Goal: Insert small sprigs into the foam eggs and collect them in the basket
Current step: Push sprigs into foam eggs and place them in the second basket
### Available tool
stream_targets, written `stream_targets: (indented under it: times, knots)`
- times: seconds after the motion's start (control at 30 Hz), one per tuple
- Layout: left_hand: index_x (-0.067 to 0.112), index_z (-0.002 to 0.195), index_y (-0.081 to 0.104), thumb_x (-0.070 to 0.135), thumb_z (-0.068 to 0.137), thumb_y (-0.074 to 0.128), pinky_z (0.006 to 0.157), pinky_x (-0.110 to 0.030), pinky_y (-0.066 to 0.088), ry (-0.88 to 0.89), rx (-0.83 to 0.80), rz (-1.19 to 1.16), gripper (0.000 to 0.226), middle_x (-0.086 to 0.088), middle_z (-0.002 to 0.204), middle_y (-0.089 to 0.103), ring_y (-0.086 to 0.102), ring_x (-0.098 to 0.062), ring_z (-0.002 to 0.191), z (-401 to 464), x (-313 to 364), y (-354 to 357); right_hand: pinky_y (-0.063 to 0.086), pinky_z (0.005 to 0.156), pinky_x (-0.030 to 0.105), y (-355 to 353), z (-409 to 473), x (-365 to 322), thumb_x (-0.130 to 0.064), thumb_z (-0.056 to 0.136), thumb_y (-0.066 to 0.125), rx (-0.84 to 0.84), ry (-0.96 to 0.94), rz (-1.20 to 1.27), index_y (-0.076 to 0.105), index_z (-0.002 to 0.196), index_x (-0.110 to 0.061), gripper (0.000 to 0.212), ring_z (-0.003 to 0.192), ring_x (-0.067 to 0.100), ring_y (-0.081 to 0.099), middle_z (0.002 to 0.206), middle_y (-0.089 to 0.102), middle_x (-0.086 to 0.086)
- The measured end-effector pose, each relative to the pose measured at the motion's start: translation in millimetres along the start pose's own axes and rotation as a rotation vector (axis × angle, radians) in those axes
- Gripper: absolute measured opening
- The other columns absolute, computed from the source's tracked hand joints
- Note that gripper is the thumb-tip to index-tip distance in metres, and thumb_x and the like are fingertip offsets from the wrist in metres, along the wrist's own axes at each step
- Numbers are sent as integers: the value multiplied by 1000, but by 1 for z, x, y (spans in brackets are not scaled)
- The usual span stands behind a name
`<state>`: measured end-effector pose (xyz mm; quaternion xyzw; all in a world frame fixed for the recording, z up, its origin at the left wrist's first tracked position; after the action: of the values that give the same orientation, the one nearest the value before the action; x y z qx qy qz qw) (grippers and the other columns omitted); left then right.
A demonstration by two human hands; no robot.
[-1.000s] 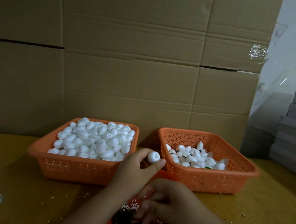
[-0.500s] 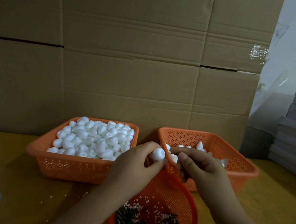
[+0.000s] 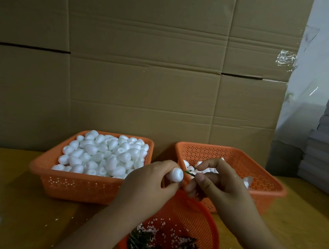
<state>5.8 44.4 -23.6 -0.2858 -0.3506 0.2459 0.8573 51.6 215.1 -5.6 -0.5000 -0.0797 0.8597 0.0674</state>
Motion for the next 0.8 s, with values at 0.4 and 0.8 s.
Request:
stream_targets:
  times: [0.4,0.8]
  knots:
    - [37,95,54,42,88,56,63,-23,46,49,11,64,9,18,84,57,53,0,78,-1,1,-2,51,59,23,-1,0,3,-3,95,53,-73,33,-35,50,97,-5,4,58,18,64,67,70,14]
    - [33,93,55,38,90,54,60,-27,45,186,-19,182,6,13,83,56,54,-7,76,-3,7,1,51,61,23,5,-4,9,-7,94,57,-67,-22,-202,53,93,-11,6,59,17,64,67,70,10]
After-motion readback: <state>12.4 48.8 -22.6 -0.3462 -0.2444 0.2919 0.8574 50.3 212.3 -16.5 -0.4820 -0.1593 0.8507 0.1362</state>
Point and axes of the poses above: each hand's wrist, its own z-axis towards the middle knuckle, its own y-axis out of the palm, x = y × z, the point moved 1 cm from there along z, towards the middle knuckle
